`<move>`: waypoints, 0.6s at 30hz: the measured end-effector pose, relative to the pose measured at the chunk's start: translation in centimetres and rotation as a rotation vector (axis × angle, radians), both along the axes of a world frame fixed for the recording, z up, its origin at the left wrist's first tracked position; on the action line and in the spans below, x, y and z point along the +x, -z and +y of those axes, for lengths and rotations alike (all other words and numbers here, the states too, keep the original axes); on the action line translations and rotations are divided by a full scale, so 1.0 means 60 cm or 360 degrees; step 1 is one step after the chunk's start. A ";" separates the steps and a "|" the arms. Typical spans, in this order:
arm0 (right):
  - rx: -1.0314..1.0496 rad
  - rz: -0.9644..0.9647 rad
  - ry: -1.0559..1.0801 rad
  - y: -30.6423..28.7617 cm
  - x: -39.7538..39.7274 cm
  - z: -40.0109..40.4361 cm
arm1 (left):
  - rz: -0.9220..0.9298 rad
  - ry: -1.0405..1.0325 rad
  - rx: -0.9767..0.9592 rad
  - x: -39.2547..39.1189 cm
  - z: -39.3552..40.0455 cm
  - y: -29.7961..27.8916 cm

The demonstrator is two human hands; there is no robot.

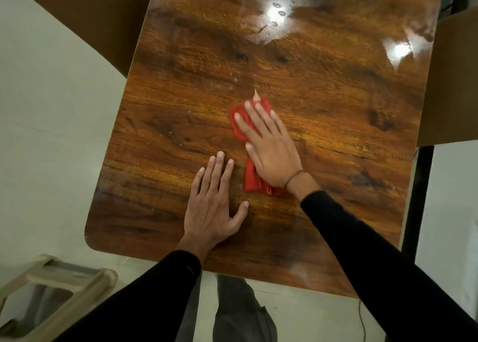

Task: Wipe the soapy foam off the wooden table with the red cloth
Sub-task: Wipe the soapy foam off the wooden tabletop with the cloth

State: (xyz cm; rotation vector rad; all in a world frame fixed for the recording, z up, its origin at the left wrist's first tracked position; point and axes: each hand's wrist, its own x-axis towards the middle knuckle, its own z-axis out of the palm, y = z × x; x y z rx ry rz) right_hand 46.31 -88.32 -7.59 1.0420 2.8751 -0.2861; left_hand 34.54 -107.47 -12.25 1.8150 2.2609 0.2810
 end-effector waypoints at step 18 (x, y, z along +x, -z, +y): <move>0.0006 0.0024 0.0222 0.002 -0.040 0.102 | -0.0017 -0.0040 -0.0002 0.001 0.000 -0.011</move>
